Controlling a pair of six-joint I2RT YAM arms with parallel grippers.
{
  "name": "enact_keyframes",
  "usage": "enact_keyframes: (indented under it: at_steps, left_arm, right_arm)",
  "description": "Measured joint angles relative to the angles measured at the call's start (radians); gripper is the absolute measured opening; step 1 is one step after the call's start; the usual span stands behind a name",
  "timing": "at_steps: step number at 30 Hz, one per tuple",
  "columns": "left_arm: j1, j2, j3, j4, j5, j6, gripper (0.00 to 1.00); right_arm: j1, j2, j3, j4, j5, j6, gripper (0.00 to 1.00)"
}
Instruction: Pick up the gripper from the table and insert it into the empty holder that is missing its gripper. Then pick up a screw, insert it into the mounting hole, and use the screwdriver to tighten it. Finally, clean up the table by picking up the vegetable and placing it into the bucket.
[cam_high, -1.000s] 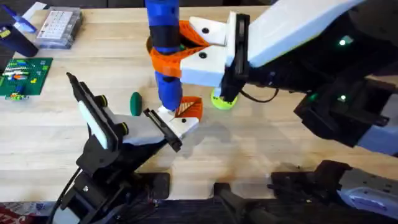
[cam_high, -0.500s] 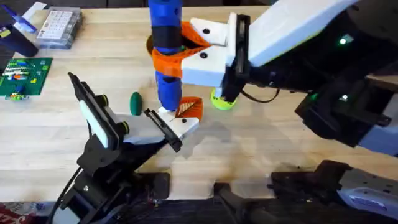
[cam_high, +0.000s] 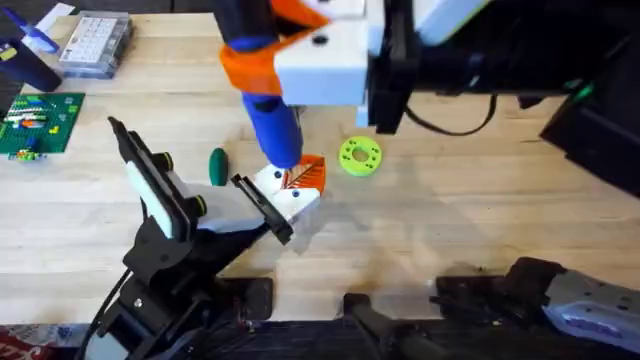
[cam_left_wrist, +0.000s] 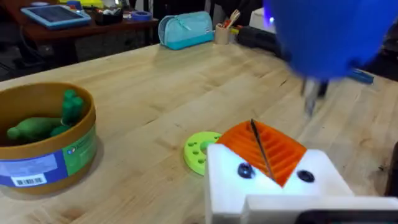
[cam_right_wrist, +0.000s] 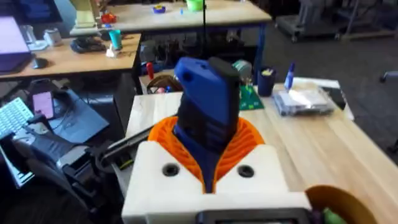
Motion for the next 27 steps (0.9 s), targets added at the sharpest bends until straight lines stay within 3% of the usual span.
enact_keyframes:
  at_steps: [27]
  left_arm:
    - [0.000, 0.000, 0.000, 0.000, 0.000, 0.000, 0.013]
  right_arm:
    - [0.027, 0.128, 0.027, 0.087, -0.007, -0.038, 0.037]
